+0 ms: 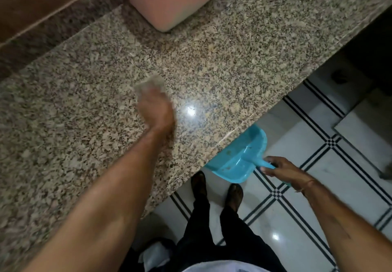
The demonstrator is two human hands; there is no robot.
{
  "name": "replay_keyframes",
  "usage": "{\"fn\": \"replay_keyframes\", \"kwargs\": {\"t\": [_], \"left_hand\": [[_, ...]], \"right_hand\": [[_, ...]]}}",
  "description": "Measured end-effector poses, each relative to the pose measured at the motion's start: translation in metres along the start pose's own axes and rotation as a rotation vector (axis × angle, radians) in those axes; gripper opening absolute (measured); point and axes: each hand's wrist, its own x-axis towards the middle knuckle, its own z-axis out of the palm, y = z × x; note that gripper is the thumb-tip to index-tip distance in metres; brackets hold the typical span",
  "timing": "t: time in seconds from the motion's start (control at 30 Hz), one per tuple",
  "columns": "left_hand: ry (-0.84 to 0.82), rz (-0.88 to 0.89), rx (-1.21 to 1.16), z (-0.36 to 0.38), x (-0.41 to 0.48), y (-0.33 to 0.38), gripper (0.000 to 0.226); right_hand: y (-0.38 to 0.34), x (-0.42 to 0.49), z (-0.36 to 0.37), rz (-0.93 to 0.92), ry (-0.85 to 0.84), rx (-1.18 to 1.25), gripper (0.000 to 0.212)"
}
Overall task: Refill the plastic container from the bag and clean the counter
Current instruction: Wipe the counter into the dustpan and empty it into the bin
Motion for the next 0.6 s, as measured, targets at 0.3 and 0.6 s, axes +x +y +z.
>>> {"fn": "replay_keyframes", "kwargs": {"t": [0.3,0.6], "left_hand": [[0.059,-0.162,0.001,-0.009,0.064,-0.032,0.043],[-0.229,0.655,-0.111,0.019,-0.014,0.058,0.025]], "right_hand": [[-0.023,-0.002,-0.017,0.033,0.011,-0.058,0.016],[-0.024,0.006,-0.020,0.037,0.006,-0.062,0.009]]}}
